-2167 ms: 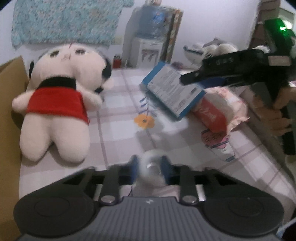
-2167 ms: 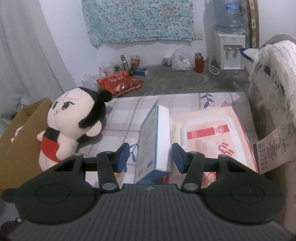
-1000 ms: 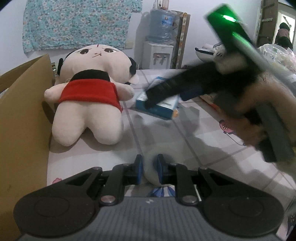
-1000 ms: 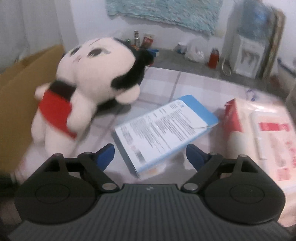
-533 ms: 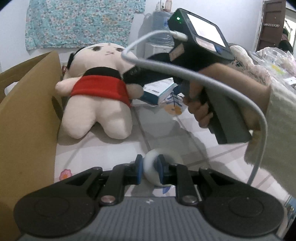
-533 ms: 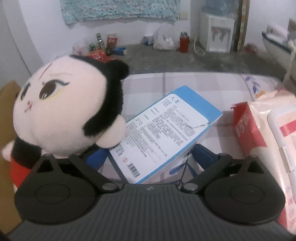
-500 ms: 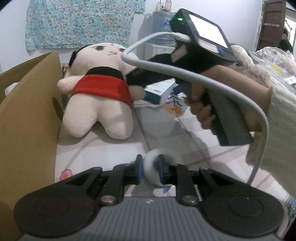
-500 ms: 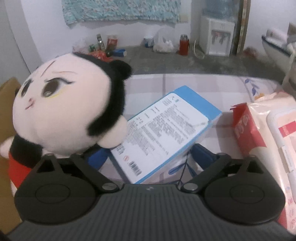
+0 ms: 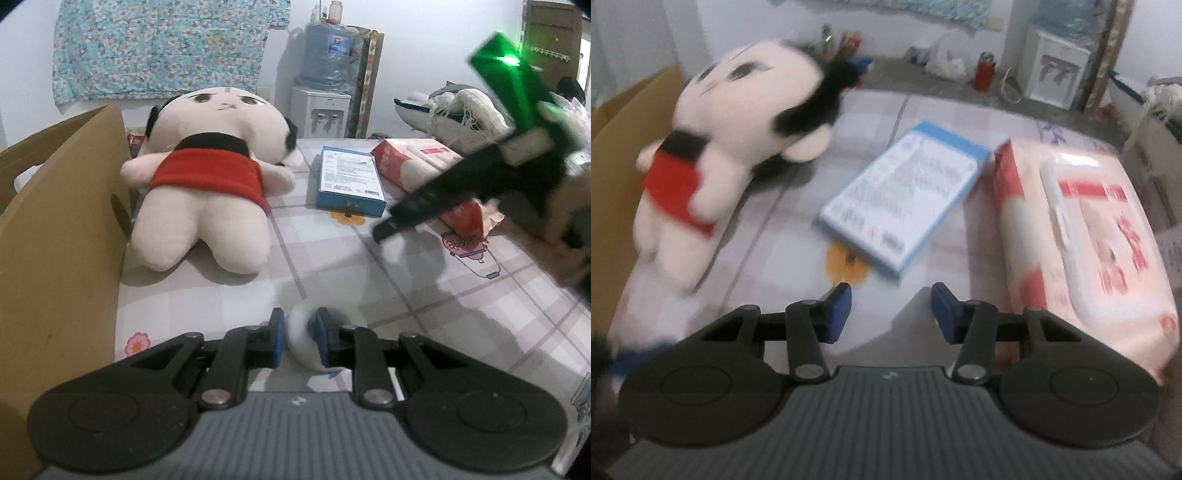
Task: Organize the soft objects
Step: 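Close the right tool around the blue-and-white medicine box and lift it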
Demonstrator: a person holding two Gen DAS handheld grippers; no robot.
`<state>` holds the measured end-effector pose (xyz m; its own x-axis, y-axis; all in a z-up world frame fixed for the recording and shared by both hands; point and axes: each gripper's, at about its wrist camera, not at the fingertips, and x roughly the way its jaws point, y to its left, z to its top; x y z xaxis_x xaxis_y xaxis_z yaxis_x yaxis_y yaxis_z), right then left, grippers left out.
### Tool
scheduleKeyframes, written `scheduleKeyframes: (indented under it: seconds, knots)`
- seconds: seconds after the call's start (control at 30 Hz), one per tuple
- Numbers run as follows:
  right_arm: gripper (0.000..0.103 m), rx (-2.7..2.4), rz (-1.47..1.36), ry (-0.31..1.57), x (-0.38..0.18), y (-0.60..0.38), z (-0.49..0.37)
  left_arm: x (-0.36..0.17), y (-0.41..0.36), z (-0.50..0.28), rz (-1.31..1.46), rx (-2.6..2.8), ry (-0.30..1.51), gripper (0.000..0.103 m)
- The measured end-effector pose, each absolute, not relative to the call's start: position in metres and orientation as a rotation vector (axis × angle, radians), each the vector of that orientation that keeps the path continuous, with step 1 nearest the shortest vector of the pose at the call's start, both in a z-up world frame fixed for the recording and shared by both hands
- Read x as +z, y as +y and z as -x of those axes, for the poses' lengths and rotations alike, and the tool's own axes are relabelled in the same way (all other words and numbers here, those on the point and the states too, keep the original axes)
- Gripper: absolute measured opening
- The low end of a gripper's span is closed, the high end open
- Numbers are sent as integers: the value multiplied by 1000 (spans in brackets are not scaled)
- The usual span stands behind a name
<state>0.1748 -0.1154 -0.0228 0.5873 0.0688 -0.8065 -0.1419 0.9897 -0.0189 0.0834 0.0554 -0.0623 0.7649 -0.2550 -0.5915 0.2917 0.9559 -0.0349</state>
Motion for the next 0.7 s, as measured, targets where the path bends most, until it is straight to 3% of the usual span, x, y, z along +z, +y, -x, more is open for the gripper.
scheduleKeyframes:
  seconds: [0.1,0.17,0.2,0.47,0.63,0.7]
  knots:
    - [55,105,85,934,-9,-110,-161,-62,56,-84,-56,-294,638,21]
    - [78,71,101,876,7,-103,-164,-62,55,-84,-58,-292,637,22]
    - [81,64,102,863,11,-99,-168,-62,54,-84,-59,-291,637,22]
    - [82,-80,43,894,1,-78,-243,-63,57,-83,-44,-293,640,23]
    - [88,-164,129,889,-21,-67,-273,-64,61,-83,-28,-300,643,23]
    - [84,-175,125,858,-22,-67,-269,-63,61,-82,-32,-299,645,23]
